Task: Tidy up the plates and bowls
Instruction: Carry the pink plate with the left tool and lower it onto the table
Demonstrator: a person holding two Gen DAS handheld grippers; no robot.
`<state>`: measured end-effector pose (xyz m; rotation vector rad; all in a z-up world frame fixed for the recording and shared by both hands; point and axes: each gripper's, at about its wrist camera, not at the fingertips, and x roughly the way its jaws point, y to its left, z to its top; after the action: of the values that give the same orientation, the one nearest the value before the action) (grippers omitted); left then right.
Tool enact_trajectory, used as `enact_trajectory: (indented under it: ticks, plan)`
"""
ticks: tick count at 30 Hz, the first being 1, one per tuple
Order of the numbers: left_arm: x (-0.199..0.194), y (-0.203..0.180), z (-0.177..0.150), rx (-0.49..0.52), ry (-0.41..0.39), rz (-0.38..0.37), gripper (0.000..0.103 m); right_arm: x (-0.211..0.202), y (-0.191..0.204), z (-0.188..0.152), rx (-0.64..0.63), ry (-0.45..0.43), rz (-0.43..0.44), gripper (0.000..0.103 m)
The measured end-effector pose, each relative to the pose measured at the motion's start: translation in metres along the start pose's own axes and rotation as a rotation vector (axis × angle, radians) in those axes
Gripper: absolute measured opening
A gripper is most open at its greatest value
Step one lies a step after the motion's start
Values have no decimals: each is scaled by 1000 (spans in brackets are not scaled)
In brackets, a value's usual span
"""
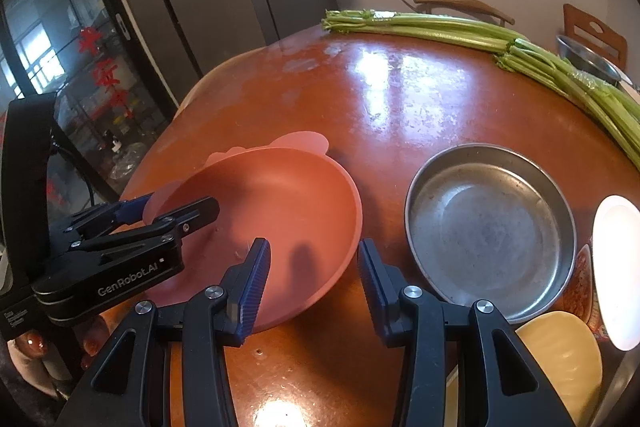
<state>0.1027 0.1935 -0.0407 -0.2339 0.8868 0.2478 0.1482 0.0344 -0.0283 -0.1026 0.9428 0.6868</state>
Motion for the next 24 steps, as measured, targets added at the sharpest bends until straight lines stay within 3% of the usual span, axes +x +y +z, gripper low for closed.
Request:
enact_trajectory:
  ticks: [10,24]
  plan:
    - [16,-5,1,28,24,16,58,4,-6,-4,15,16,-9,47]
    - [14,-10,-2,60,0,71,58,0,-6,-4,23,4,-23,48]
